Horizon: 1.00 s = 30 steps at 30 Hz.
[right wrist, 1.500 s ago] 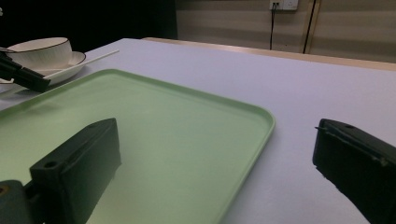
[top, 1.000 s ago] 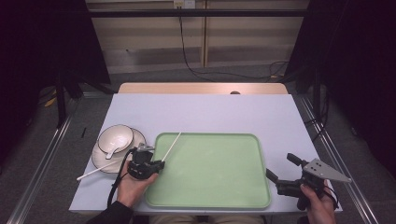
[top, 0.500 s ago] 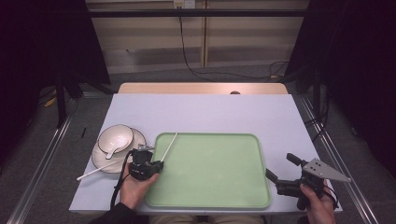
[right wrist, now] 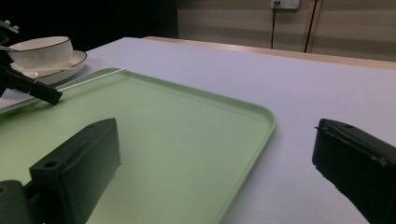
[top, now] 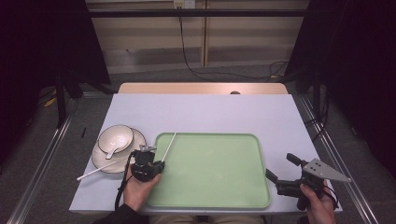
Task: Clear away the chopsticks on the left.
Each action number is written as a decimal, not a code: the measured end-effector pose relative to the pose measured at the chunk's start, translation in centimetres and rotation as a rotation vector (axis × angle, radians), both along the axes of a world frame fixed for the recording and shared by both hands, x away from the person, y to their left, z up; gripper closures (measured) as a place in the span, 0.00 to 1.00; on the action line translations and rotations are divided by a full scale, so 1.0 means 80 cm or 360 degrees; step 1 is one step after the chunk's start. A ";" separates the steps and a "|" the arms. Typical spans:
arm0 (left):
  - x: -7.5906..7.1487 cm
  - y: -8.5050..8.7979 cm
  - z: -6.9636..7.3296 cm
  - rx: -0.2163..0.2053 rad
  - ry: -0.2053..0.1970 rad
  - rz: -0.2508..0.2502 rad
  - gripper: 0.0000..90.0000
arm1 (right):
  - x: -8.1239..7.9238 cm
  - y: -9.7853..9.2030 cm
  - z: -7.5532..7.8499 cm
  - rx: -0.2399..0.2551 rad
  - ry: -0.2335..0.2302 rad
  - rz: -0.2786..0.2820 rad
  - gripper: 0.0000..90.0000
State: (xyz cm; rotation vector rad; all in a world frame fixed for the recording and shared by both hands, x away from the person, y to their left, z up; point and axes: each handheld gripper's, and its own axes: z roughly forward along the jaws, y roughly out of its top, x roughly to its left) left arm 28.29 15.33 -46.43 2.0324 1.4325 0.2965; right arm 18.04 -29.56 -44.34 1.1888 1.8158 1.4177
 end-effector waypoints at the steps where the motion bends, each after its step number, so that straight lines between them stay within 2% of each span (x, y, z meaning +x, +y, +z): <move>1: 0.000 0.000 0.000 0.0000 0.0000 0.0000 0.94 | 0.000 0.000 0.000 0.0000 0.0000 0.0000 0.01; 8: -0.001 -0.001 0.000 0.0002 0.0002 -0.0010 0.94 | 0.000 0.000 0.000 -0.0001 0.0001 0.0004 0.01; 10: -0.001 -0.003 0.001 0.0029 -0.0007 -0.0006 0.93 | 0.000 0.000 0.000 -0.0001 0.0000 0.0006 0.01; 13: -0.001 -0.002 0.001 0.0004 0.0007 -0.0007 0.92 | 0.000 0.000 0.000 -0.0001 0.0004 0.0004 0.01; 15: -0.001 -0.003 0.001 0.0026 -0.0008 -0.0002 0.92 | 0.000 0.000 0.000 0.0004 0.0000 0.0004 0.01; 19: 0.001 0.001 0.001 -0.0012 0.0014 -0.0035 0.92 | 0.000 0.000 0.000 0.0003 -0.0001 0.0002 0.01; 21: 0.002 0.003 0.001 -0.0018 0.0020 -0.0065 0.89 | 0.000 0.000 0.000 -0.0001 -0.0001 0.0005 0.01; 22: 0.002 0.004 0.001 -0.0063 0.0031 -0.0080 0.88 | 0.000 0.000 0.000 -0.0001 -0.0001 0.0005 0.01; 23: 0.003 0.014 0.006 -0.0188 0.0024 -0.0050 0.88 | 0.000 0.000 0.000 0.0003 0.0001 0.0006 0.01; 24: 0.004 0.017 0.009 -0.0179 0.0010 -0.0089 0.85 | 0.000 -0.001 0.000 0.0018 0.0003 0.0010 0.01; 25: 0.003 0.018 0.011 -0.0163 -0.0025 -0.0063 0.80 | 0.000 0.000 0.000 0.0043 0.0011 -0.0001 0.01; 26: 0.003 0.018 0.011 -0.0163 -0.0025 -0.0063 0.78 | 0.000 -0.001 0.000 0.0036 0.0007 -0.0005 0.01; 27: 0.002 0.019 0.013 -0.0195 -0.0038 -0.0061 0.78 | 0.000 -0.001 0.000 0.0036 0.0007 -0.0005 0.01; 28: 0.002 0.019 0.014 -0.0205 -0.0032 -0.0093 0.78 | 0.000 -0.001 0.000 0.0037 0.0009 -0.0007 0.01; 29: 0.000 0.017 0.016 -0.0172 -0.0059 -0.0102 0.73 | 0.001 -0.001 0.000 0.0021 0.0000 0.0005 0.01; 30: -0.002 0.015 0.017 -0.0108 -0.0107 -0.0149 0.69 | 0.000 -0.001 0.000 0.0018 0.0004 0.0009 0.01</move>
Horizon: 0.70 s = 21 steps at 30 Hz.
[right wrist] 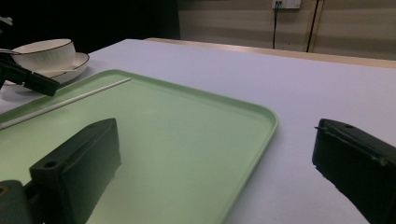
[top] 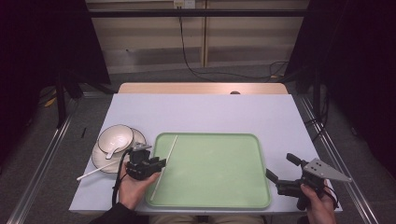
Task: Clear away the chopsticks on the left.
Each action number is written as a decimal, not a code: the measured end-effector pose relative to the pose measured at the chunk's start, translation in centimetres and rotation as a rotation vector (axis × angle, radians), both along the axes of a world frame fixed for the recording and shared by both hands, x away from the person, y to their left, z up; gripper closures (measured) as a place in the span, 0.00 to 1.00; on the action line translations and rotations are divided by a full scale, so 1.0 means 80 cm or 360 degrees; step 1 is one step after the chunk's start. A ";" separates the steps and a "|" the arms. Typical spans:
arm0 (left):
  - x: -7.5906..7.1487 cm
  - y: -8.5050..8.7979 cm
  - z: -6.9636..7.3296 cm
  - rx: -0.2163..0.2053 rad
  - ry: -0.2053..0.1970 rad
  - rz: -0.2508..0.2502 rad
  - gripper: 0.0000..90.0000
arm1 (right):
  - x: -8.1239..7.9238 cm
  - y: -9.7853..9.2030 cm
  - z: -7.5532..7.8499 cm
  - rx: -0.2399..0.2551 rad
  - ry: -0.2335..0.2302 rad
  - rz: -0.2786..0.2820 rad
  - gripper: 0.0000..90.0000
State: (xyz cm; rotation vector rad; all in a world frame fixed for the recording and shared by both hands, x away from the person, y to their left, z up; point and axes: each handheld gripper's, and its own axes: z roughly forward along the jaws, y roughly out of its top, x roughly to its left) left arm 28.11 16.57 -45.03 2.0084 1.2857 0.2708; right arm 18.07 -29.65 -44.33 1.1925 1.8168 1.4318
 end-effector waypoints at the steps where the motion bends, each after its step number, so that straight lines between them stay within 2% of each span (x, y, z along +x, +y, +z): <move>1: -0.001 0.000 0.000 -0.0013 -0.0006 -0.0008 0.65 | 0.000 0.000 0.000 0.0000 -0.0003 0.0000 0.01; 3: -0.002 0.001 0.001 -0.0012 -0.0045 -0.0058 0.58 | -0.001 0.000 0.000 0.0002 -0.0003 0.0000 0.01; 4: -0.002 0.001 0.001 -0.0012 -0.0045 -0.0058 0.53 | -0.001 0.000 0.000 0.0002 -0.0003 0.0000 0.01; 5: -0.003 0.002 0.001 -0.0016 -0.0051 -0.0076 0.53 | -0.001 -0.001 0.000 -0.0002 -0.0006 -0.0006 0.01; 6: -0.006 0.005 0.002 0.0020 -0.0102 -0.0128 0.46 | 0.000 -0.001 0.000 -0.0004 -0.0009 -0.0004 0.01; 7: -0.009 0.005 0.002 0.0036 -0.0134 -0.0144 0.44 | -0.001 0.000 0.000 0.0000 -0.0005 -0.0004 0.01; 8: -0.009 0.005 0.002 0.0036 -0.0134 -0.0144 0.41 | -0.001 0.000 0.000 0.0000 -0.0005 -0.0004 0.01; 9: -0.011 0.006 0.002 0.0033 -0.0156 -0.0163 0.41 | -0.001 0.000 0.000 0.0002 -0.0004 -0.0001 0.01; 11: -0.016 0.009 0.003 0.0031 -0.0214 -0.0177 0.32 | 0.000 0.000 0.000 -0.0003 -0.0007 0.0001 0.01; 14: -0.022 0.019 0.006 0.0039 -0.0301 -0.0219 0.29 | -0.001 0.001 0.000 0.0001 -0.0004 -0.0002 0.01; 16: -0.027 0.031 0.009 0.0046 -0.0356 -0.0281 0.24 | -0.001 0.001 0.001 -0.0002 -0.0004 -0.0005 0.01; 19: -0.032 0.042 0.009 0.0056 -0.0393 -0.0295 0.23 | -0.001 0.001 0.000 0.0000 -0.0002 0.0000 0.01; 21: -0.037 0.050 0.009 0.0055 -0.0409 -0.0342 0.23 | -0.001 0.001 0.000 0.0000 -0.0004 -0.0003 0.01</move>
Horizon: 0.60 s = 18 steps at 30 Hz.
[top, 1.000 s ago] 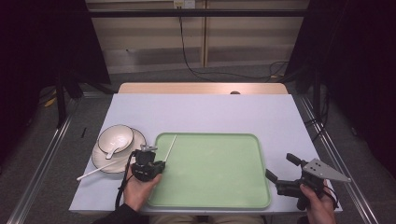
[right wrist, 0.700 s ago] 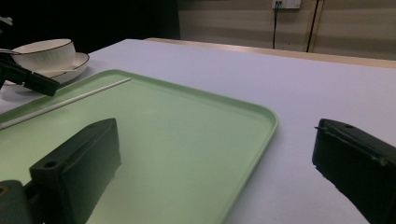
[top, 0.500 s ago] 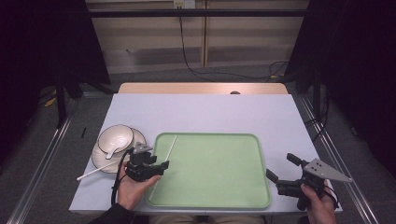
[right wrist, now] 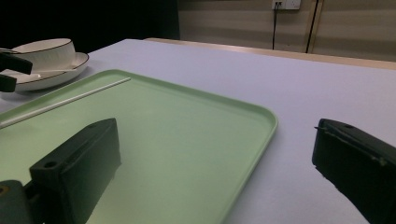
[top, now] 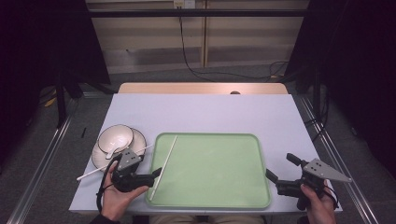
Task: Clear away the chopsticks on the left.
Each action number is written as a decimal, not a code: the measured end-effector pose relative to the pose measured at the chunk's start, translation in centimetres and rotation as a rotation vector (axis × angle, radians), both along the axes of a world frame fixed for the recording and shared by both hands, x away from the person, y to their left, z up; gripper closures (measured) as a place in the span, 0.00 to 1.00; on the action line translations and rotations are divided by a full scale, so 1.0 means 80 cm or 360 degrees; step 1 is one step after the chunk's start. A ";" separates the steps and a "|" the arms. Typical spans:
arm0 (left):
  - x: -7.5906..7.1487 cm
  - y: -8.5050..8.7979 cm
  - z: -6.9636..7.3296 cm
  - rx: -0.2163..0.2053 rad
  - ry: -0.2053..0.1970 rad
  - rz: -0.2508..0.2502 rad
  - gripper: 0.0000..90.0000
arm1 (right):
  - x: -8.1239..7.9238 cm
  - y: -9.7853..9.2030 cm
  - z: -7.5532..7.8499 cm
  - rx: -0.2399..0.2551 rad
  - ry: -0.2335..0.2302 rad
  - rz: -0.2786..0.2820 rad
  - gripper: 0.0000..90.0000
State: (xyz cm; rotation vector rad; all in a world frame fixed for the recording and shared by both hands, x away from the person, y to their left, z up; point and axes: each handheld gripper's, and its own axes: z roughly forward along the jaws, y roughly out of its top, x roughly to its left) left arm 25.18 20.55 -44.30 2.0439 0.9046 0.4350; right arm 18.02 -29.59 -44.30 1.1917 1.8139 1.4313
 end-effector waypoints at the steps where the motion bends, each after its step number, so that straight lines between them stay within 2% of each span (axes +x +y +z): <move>1: -0.004 0.003 0.000 -0.0001 -0.0027 0.0000 0.22 | 0.000 0.000 0.000 -0.0001 0.0000 -0.0001 0.01; 5: -0.010 0.013 0.003 -0.0030 -0.0038 -0.0008 0.17 | 0.001 0.000 0.000 -0.0008 -0.0006 -0.0004 0.01; 6: -0.012 0.018 0.004 -0.0038 -0.0056 -0.0022 0.17 | 0.000 0.000 0.000 -0.0006 -0.0005 -0.0004 0.01; 7: -0.013 0.022 0.005 -0.0037 -0.0039 -0.0007 0.19 | 0.000 0.000 0.000 -0.0005 -0.0005 -0.0005 0.01; 9: -0.016 0.025 0.005 0.0051 -0.0053 0.0014 0.19 | 0.000 0.000 0.000 -0.0007 -0.0006 -0.0003 0.01; 11: -0.018 0.030 0.005 0.0042 -0.0012 0.0022 0.20 | 0.000 0.000 0.000 -0.0006 -0.0006 -0.0004 0.01; 13: -0.021 0.032 0.004 0.0078 -0.0023 -0.0002 0.19 | 0.000 0.000 0.000 -0.0010 -0.0006 -0.0002 0.01; 14: -0.022 0.034 0.005 0.0075 -0.0017 -0.0015 0.18 | 0.000 0.000 0.000 -0.0009 -0.0007 -0.0004 0.01; 15: -0.024 0.037 0.006 0.0070 -0.0018 -0.0066 0.13 | 0.000 0.000 0.000 -0.0007 -0.0005 -0.0003 0.01; 18: -0.026 0.042 0.008 0.0048 -0.0011 -0.0076 0.11 | 0.000 0.000 0.000 -0.0008 -0.0008 -0.0005 0.01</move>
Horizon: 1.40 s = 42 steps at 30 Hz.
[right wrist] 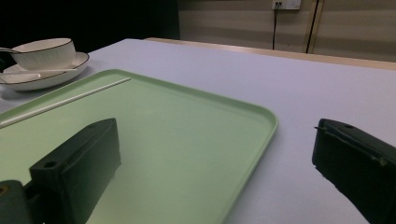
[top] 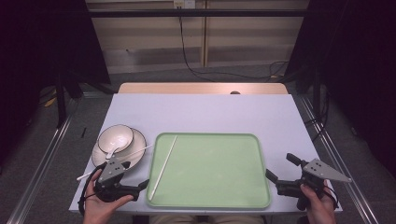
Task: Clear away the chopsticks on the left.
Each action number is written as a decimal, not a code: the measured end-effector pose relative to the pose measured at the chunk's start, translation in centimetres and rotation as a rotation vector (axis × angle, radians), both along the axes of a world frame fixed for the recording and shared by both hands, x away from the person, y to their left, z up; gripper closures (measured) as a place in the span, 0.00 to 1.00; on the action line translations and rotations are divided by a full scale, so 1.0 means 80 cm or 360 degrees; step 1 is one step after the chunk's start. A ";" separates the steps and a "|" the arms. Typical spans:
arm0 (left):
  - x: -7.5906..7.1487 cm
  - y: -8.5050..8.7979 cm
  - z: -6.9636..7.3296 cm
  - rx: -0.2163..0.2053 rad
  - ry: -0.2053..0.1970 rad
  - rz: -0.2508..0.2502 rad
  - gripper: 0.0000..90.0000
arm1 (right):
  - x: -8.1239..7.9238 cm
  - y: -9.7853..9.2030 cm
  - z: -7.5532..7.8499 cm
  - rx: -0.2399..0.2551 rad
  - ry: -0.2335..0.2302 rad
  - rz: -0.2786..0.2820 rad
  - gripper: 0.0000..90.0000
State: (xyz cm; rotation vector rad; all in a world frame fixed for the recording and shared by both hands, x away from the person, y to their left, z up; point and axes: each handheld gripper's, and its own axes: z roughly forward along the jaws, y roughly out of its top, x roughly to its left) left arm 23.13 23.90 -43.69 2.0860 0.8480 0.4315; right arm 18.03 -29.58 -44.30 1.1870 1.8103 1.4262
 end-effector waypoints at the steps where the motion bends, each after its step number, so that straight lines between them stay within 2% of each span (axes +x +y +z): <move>1: -0.001 0.002 0.000 -0.0007 0.0001 -0.0002 0.09 | 0.000 0.000 0.000 0.0000 0.0001 0.0001 0.01; 2: -0.002 0.007 0.000 -0.0014 0.0006 -0.0029 0.08 | 0.000 0.000 0.000 -0.0001 0.0002 0.0001 0.01; 8: -0.004 0.020 0.003 -0.0029 -0.0017 -0.0050 0.11 | 0.000 0.000 0.000 0.0001 0.0003 0.0000 0.01; 10: -0.005 0.027 0.006 -0.0043 -0.0037 -0.0037 0.11 | 0.000 0.000 0.000 0.0001 0.0003 0.0000 0.01; 17: -0.007 0.048 0.009 -0.0040 -0.0027 -0.0008 0.14 | 0.000 0.000 0.000 -0.0002 0.0003 0.0001 0.01; 21: -0.007 0.060 0.009 -0.0033 -0.0018 0.0025 0.14 | 0.000 0.001 0.000 0.0001 0.0008 0.0001 0.01; 23: -0.008 0.065 0.010 -0.0007 -0.0028 0.0038 0.15 | 0.000 0.001 0.000 0.0005 0.0008 -0.0001 0.01; 25: -0.004 0.074 0.010 -0.0011 -0.0013 0.0060 0.19 | 0.000 0.001 0.000 0.0004 0.0009 0.0000 0.01; 29: 0.000 0.081 0.009 -0.0003 0.0006 0.0079 0.17 | 0.000 0.001 0.000 0.0003 0.0008 0.0002 0.01; 30: 0.003 0.084 0.008 0.0015 0.0009 0.0100 0.17 | 0.000 0.001 0.000 0.0003 0.0009 0.0001 0.01; 32: 0.008 0.089 0.006 0.0066 0.0012 0.0094 0.17 | 0.001 0.001 0.000 -0.0002 0.0010 0.0006 0.01; 33: 0.009 0.091 0.004 0.0070 0.0005 0.0132 0.18 | 0.000 0.001 0.000 0.0006 0.0010 0.0002 0.01; 34: 0.011 0.093 0.003 0.0055 0.0016 0.0136 0.17 | 0.000 0.001 0.000 0.0002 0.0010 0.0005 0.01; 35: 0.015 0.097 0.001 0.0073 0.0010 0.0151 0.17 | 0.001 0.001 0.000 0.0001 0.0015 0.0005 0.01; 38: 0.020 0.101 0.000 0.0086 0.0017 0.0157 0.18 | 0.001 0.001 0.000 0.0003 0.0017 0.0007 0.01; 39: 0.023 0.103 0.000 0.0066 0.0027 0.0168 0.22 | 0.001 0.001 0.000 0.0005 0.0014 0.0007 0.01; 41: 0.028 0.106 0.001 0.0083 0.0037 0.0161 0.23 | 0.001 0.002 0.000 0.0008 0.0015 0.0005 0.01; 42: 0.031 0.106 0.001 0.0066 0.0037 0.0167 0.25 | 0.001 0.001 -0.001 0.0003 0.0015 0.0008 0.01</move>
